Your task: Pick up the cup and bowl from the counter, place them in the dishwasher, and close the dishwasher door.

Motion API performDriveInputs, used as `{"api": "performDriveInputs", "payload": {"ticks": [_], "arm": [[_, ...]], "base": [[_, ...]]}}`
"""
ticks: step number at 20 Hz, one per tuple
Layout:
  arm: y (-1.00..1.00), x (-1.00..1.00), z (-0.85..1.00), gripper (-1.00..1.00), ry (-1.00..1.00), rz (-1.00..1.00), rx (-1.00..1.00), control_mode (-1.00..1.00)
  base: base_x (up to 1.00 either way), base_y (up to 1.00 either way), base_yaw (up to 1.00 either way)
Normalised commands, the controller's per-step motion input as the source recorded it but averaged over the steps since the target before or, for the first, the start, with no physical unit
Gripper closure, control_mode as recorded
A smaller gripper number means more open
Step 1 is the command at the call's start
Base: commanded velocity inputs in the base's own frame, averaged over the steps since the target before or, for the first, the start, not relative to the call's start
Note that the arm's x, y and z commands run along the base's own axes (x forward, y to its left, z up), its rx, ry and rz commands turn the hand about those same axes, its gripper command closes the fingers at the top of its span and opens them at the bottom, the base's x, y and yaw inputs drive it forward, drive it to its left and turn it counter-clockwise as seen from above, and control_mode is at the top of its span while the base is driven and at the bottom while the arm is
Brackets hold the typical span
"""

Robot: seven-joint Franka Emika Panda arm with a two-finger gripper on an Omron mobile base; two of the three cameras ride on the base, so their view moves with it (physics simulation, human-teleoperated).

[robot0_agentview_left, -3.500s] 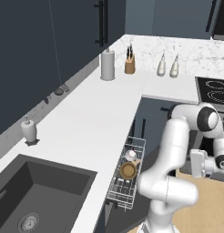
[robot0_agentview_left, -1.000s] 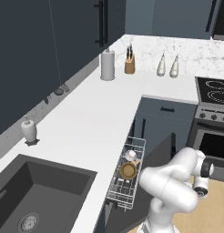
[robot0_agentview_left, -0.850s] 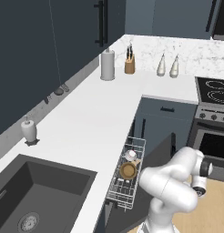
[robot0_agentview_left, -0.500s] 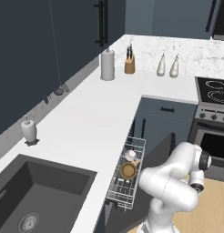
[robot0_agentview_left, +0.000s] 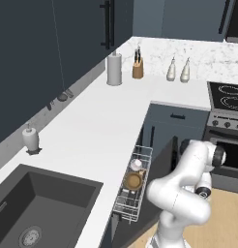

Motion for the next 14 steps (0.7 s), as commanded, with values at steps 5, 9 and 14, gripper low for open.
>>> {"api": "performDriveInputs", "payload": {"ticks": [5,9,14], "arm": [[0.80,0.03,0.44,-1.00,0.04,-0.05,-0.07,-1.00],[0.99,0.08,0.36,-1.00,0.00,-0.06,-0.08,-1.00],[1.00,0.09,0.24,-1.00,0.00,-0.07,-0.07,-1.00]], "base": [[0.00,0.00,0.00],[0.00,0.00,0.00],[0.00,0.00,0.00]]}}
